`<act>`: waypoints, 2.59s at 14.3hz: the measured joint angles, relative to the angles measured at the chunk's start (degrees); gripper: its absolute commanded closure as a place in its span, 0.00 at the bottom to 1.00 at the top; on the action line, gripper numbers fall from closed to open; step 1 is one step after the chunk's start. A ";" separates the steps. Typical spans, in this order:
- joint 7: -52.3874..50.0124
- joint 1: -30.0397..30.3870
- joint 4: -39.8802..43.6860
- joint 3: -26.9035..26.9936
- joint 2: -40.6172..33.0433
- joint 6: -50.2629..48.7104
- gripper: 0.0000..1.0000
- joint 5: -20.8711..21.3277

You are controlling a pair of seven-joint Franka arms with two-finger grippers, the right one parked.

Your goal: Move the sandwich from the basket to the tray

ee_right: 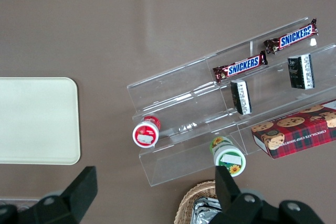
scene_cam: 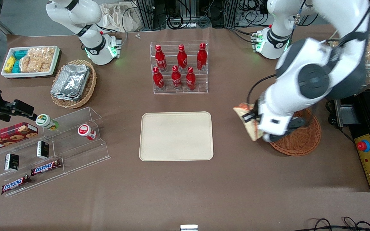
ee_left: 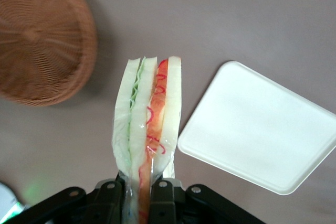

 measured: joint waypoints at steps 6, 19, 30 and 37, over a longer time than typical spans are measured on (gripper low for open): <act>2.50 -9.88 -0.56 -0.08 16.54 15.47 1.00 9.30; 4.00 -13.59 -0.21 -0.10 23.81 19.55 0.00 16.35; 4.15 -3.56 2.49 0.08 9.76 12.03 0.00 15.64; 10.73 5.72 2.38 0.45 0.99 4.68 0.00 9.39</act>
